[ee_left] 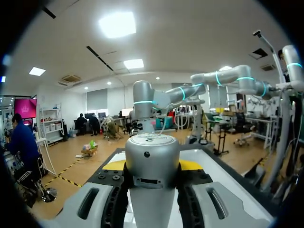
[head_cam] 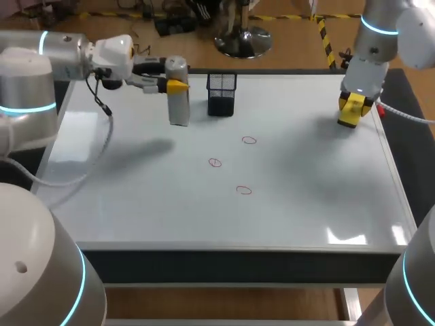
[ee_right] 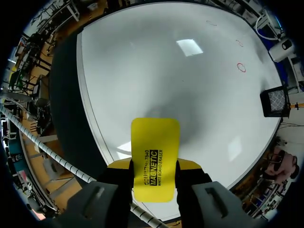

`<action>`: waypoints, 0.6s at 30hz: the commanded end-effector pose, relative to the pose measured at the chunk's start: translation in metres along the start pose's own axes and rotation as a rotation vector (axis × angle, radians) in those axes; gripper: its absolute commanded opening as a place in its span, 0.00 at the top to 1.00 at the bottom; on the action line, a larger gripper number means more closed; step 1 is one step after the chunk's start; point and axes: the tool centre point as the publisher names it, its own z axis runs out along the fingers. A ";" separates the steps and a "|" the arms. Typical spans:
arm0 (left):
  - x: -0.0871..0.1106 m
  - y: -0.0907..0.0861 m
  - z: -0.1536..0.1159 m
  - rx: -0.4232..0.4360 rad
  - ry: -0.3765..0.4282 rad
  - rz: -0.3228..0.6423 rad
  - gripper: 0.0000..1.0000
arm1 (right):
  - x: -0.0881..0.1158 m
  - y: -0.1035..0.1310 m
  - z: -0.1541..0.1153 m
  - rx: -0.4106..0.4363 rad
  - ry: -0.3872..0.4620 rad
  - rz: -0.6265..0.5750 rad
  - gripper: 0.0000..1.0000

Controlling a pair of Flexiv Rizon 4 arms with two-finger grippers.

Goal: Pick up the inspection probe, press it on each red-marked spot on the whiteboard one by one, put down the probe, pick up the eraser, and wipe off all the red marks.

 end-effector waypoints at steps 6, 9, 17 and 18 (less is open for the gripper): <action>0.027 0.007 0.027 0.034 -0.047 -0.011 1.00 | 0.000 -0.001 -0.001 0.000 0.004 -0.002 1.00; 0.036 0.009 0.032 0.041 -0.029 -0.017 1.00 | 0.000 -0.001 -0.001 0.000 0.004 -0.002 1.00; 0.055 0.016 0.046 0.059 0.029 -0.036 1.00 | 0.000 -0.001 -0.001 0.000 0.004 -0.002 1.00; 0.057 0.017 0.048 0.065 0.036 -0.037 1.00 | 0.000 -0.001 -0.001 0.000 0.004 -0.002 1.00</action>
